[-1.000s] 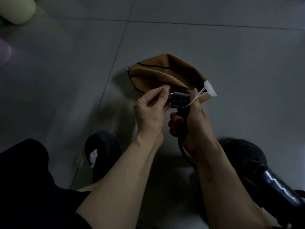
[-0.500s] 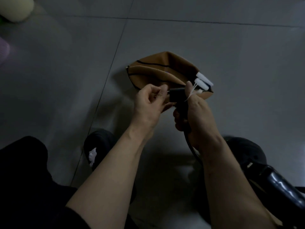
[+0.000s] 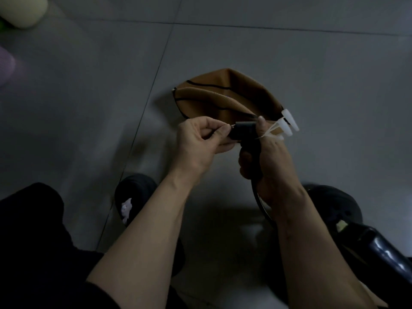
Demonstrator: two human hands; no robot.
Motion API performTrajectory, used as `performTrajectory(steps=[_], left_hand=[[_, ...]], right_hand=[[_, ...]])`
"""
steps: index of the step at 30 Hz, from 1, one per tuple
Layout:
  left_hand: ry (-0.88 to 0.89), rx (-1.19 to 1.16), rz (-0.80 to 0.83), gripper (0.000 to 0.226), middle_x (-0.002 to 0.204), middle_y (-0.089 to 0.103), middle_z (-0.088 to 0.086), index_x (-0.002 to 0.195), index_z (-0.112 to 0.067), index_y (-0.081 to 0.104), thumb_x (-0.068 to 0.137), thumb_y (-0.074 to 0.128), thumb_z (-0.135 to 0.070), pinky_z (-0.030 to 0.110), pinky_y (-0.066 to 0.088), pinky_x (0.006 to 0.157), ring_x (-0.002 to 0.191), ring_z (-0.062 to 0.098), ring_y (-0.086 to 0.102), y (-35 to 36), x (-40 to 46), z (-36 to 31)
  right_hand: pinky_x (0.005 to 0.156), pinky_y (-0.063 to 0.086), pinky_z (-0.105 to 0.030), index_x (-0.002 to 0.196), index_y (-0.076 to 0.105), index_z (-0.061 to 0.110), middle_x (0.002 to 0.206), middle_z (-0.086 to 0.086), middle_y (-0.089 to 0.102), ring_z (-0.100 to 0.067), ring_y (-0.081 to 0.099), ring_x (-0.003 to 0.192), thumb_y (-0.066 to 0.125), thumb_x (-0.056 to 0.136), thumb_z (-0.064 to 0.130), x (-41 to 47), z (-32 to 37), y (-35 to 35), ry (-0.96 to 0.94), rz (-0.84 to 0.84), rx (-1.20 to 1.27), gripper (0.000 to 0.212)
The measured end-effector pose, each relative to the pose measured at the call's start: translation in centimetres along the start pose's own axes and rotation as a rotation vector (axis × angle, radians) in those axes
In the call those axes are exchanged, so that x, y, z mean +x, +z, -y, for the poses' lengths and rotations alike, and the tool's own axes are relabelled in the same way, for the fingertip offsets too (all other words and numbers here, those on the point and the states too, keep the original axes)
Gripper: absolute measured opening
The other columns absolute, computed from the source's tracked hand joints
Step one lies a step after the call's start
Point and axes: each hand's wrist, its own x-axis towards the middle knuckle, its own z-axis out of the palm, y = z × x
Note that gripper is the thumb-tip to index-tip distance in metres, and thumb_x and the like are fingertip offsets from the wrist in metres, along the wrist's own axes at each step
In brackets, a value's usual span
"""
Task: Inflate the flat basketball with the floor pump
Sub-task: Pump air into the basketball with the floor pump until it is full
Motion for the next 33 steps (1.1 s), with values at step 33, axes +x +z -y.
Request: performTrajectory(steps=[33], left_hand=[[0.117,0.324,-0.470,0.015,0.076,0.044,-0.008,0.084,-0.019,0.035,0.099,0.038,-0.014,0.012,0.042,0.054,0.062,-0.012,0.049,2.0,-0.1,2.8]], right_hand=[[0.073,0.053,-0.019,0.128,0.055,0.023,0.102,0.007,0.065,-0.005,0.064,0.084,0.066,0.084,0.014,-0.4,-2.5,0.1,-0.557,-0.011,-0.899,0.047]])
